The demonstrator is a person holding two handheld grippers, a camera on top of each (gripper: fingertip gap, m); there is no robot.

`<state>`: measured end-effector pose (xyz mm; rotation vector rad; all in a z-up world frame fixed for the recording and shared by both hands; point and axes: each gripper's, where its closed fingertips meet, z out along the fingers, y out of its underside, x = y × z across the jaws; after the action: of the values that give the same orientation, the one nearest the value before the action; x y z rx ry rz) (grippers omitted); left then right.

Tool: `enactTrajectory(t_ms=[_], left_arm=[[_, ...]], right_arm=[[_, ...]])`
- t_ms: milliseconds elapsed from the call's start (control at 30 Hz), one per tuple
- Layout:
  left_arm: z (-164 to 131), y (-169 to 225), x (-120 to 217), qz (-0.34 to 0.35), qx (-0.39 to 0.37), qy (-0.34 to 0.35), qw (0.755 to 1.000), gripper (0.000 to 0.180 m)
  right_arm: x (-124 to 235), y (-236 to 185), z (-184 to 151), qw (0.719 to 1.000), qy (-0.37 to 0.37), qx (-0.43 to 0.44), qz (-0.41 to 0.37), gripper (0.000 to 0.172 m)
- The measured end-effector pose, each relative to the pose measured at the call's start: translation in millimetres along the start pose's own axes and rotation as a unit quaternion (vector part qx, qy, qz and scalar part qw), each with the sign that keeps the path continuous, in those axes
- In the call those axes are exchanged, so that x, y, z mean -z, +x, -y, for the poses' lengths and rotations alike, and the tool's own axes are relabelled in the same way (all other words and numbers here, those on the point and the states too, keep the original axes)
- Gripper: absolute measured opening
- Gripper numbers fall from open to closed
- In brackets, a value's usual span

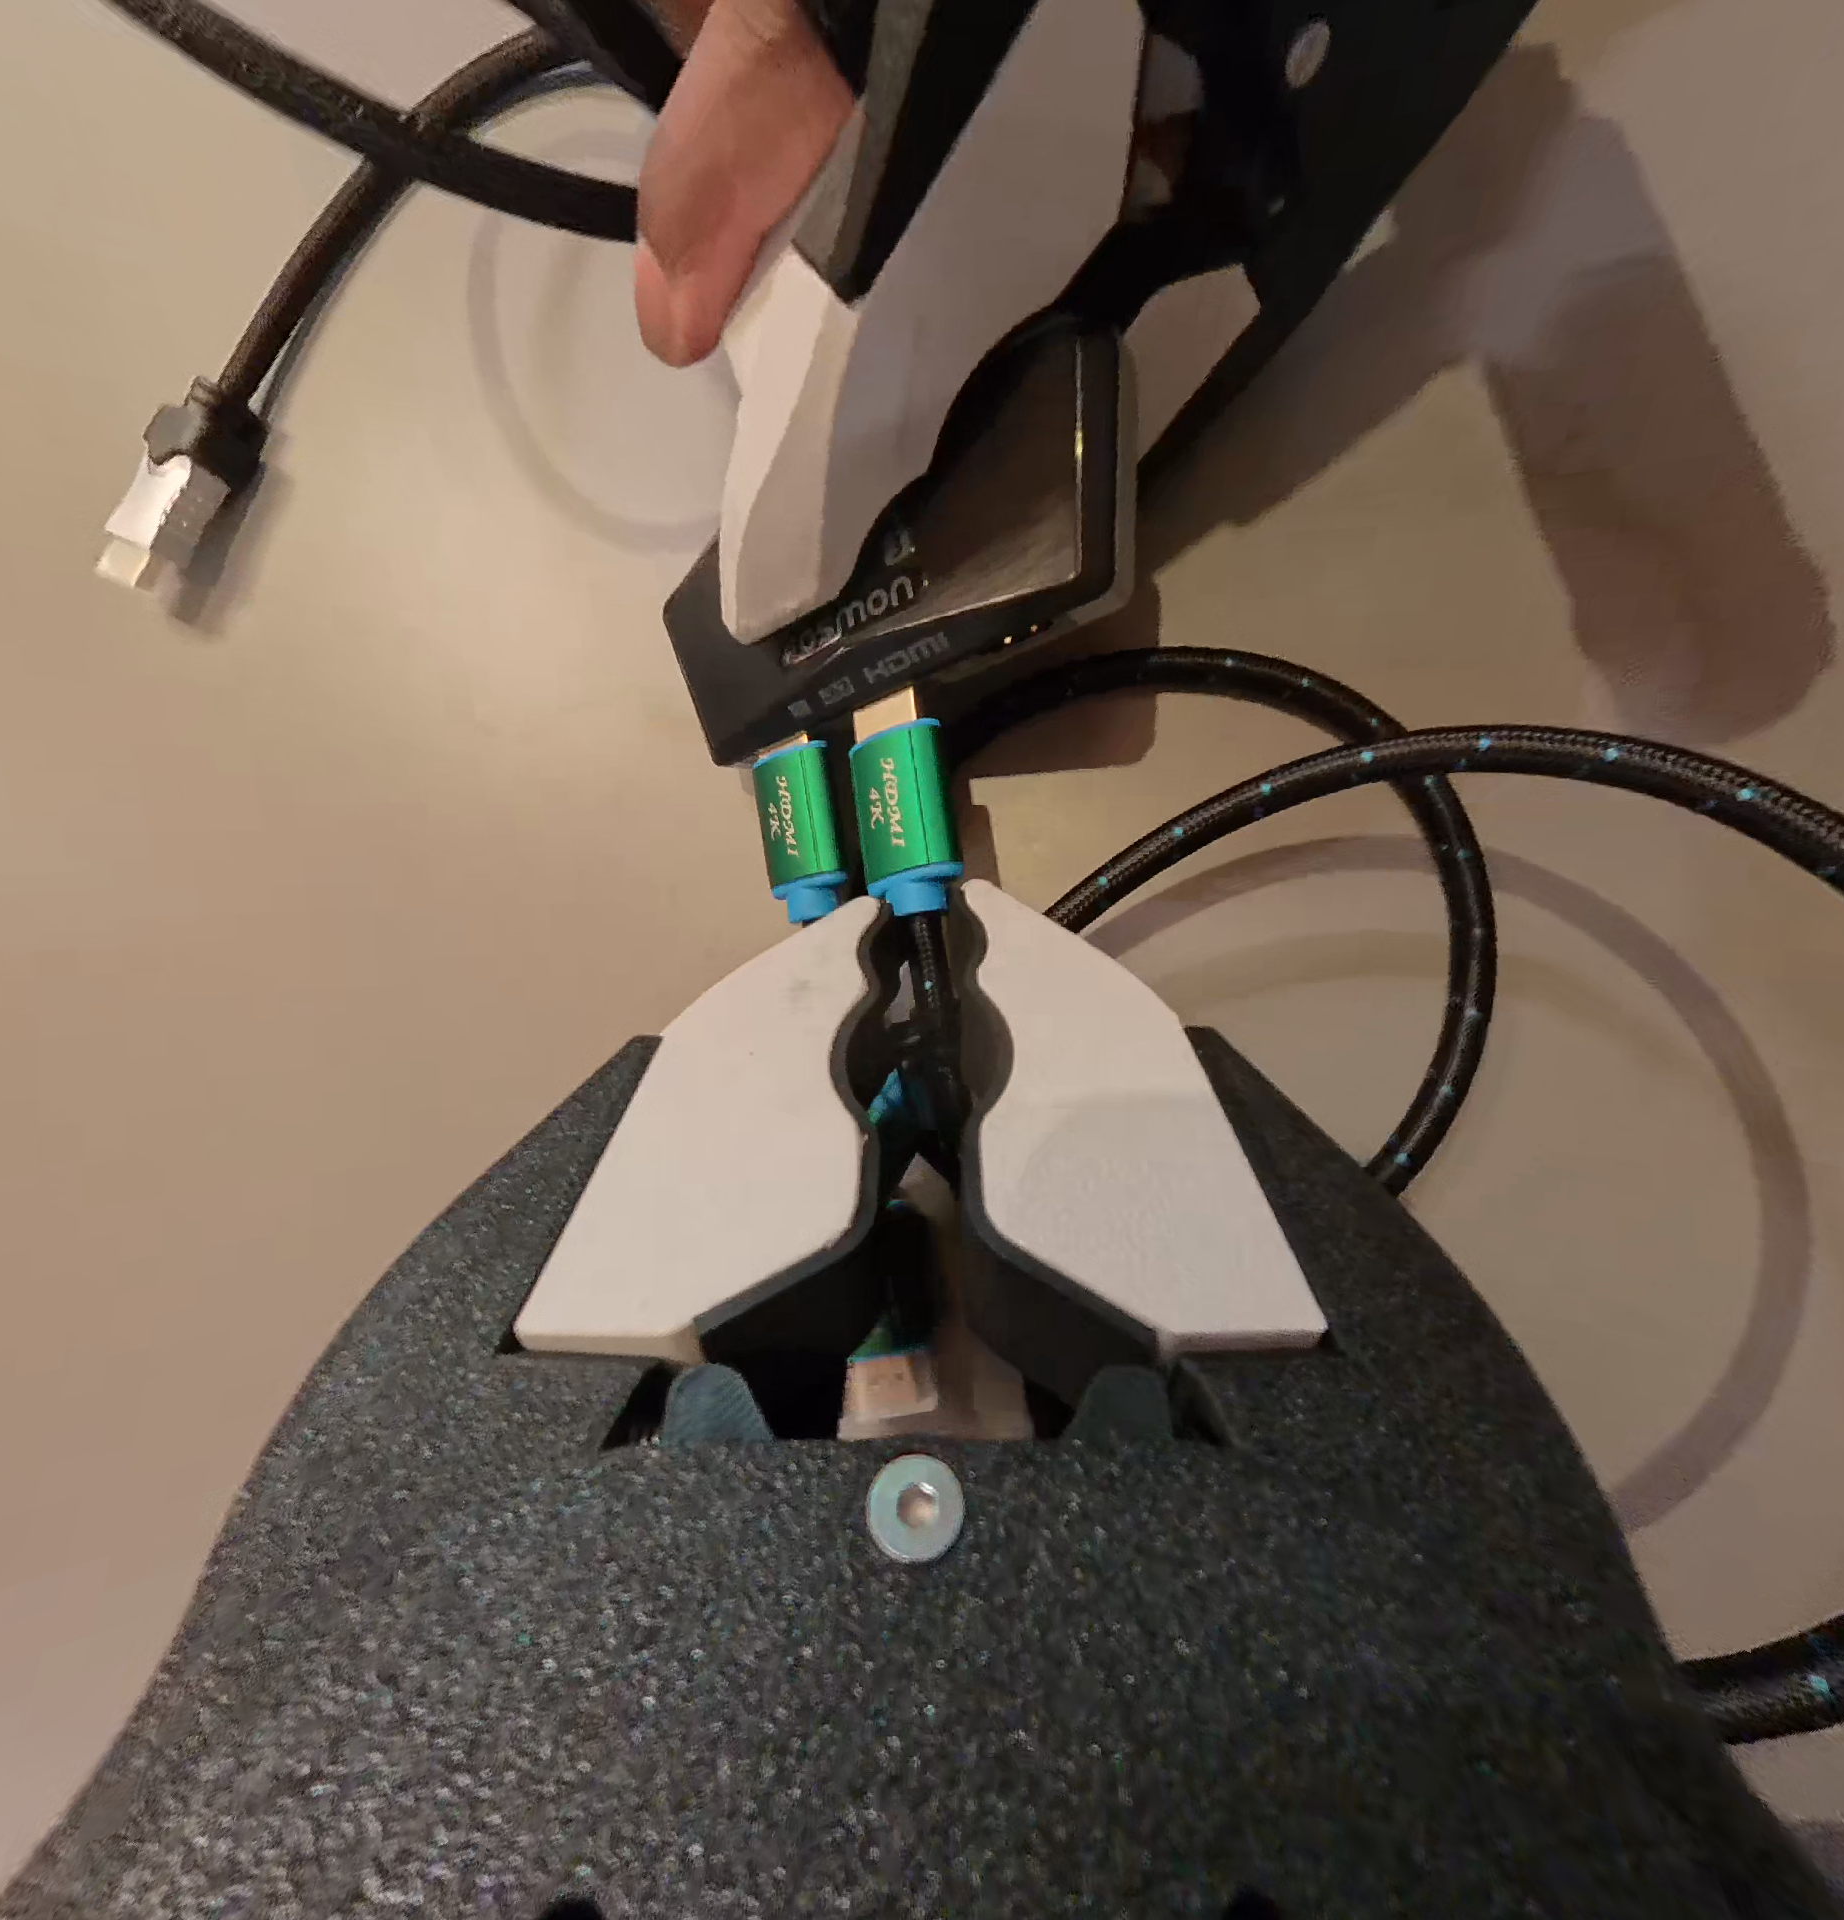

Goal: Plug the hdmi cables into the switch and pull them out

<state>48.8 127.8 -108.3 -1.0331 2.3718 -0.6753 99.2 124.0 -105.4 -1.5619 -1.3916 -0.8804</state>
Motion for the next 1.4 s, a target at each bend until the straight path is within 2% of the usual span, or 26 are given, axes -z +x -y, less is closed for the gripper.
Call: enactTrajectory(t_ms=[133,667,867,1000,1100,1200,1300,1400], left_arm=[[0.5,4.8,1.1,-0.007,-0.036,0.008,0.999,0.009],[4.7,-0.8,-4.7,0.003,-0.005,0.020,1.000,0.008],[6.4,1.2,-5.3,-0.007,-0.025,0.045,0.999,0.007],[6.0,0.4,-6.0,-0.001,-0.020,0.032,0.999,0.007],[6.4,-2.0,-6.8,0.003,0.011,0.027,1.000,0.008],[7.0,-0.3,-2.9,-0.023,0.059,0.038,0.997,0.010],[8.7,4.6,4.6,-0.061,0.097,0.062,0.991,0.022],[7.4,5.6,7.1,-0.077,0.122,0.065,0.987,0.023]], right_arm=[[5.7,-2.4,8.9,0.999,0.048,0.013,0.006,0.023],[4.9,-0.9,2.0,0.999,0.036,-0.002,0.012,0.022],[9.7,-2.0,6.9,0.998,0.063,0.009,0.017,0.021],[9.2,-1.9,6.0,0.998,0.054,0.010,0.013,0.021],[8.5,0.4,1.9,0.999,0.045,0.014,0.006,0.022],[9.5,3.0,2.4,0.999,0.047,0.016,-0.002,0.023],[10.0,1.3,4.6,0.998,0.048,0.036,-0.010,0.023],[11.1,0.6,7.8,0.997,0.055,0.049,-0.015,0.023]])
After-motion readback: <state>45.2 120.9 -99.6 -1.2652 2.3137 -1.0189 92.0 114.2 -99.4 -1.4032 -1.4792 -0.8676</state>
